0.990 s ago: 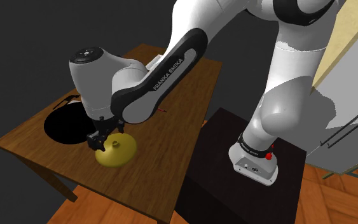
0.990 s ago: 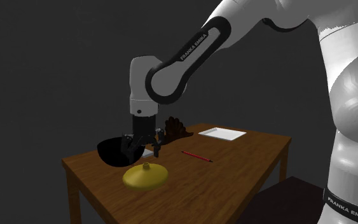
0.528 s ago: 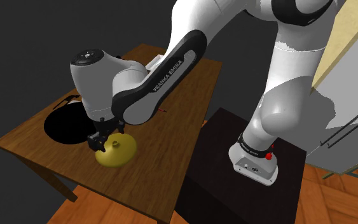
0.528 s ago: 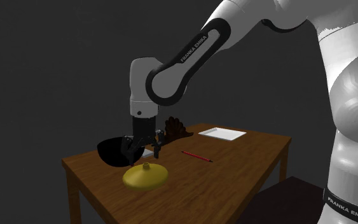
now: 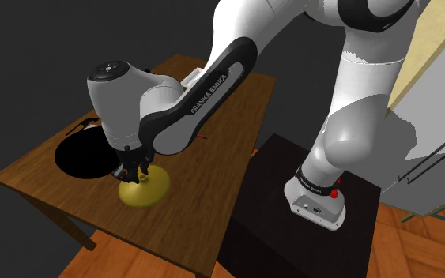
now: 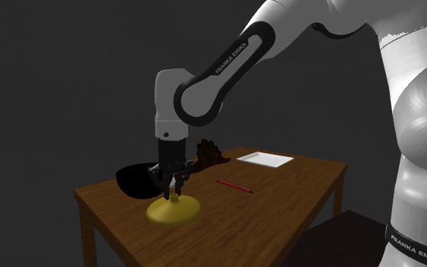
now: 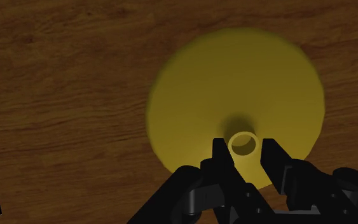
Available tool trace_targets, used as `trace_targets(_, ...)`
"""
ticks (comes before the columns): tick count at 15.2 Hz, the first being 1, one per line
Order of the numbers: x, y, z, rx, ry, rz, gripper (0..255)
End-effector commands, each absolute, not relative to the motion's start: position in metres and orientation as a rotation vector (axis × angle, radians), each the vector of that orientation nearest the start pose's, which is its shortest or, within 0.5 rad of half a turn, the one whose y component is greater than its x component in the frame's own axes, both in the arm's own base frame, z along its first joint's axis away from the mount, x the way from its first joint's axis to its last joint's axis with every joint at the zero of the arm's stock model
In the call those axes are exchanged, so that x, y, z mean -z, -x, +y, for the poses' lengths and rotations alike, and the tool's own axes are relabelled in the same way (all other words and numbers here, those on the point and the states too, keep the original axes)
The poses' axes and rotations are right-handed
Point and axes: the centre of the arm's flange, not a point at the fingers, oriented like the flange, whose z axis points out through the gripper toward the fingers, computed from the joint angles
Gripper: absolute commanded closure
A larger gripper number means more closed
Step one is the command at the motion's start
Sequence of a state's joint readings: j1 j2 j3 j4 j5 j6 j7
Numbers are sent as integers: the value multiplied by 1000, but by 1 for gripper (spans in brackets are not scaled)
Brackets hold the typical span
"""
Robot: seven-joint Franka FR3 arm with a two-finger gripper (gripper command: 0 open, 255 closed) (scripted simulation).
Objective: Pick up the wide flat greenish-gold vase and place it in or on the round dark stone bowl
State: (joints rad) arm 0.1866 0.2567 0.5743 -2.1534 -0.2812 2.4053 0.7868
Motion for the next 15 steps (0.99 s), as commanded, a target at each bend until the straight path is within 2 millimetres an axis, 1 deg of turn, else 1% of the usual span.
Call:
trace_targets(1, -302, -415, 387, 114, 3135, -253, 255)
trace_targets(2, -302, -415, 387, 114, 3135, -253, 255)
trace_targets(15, -371, -415, 387, 114, 3135, -253, 255)
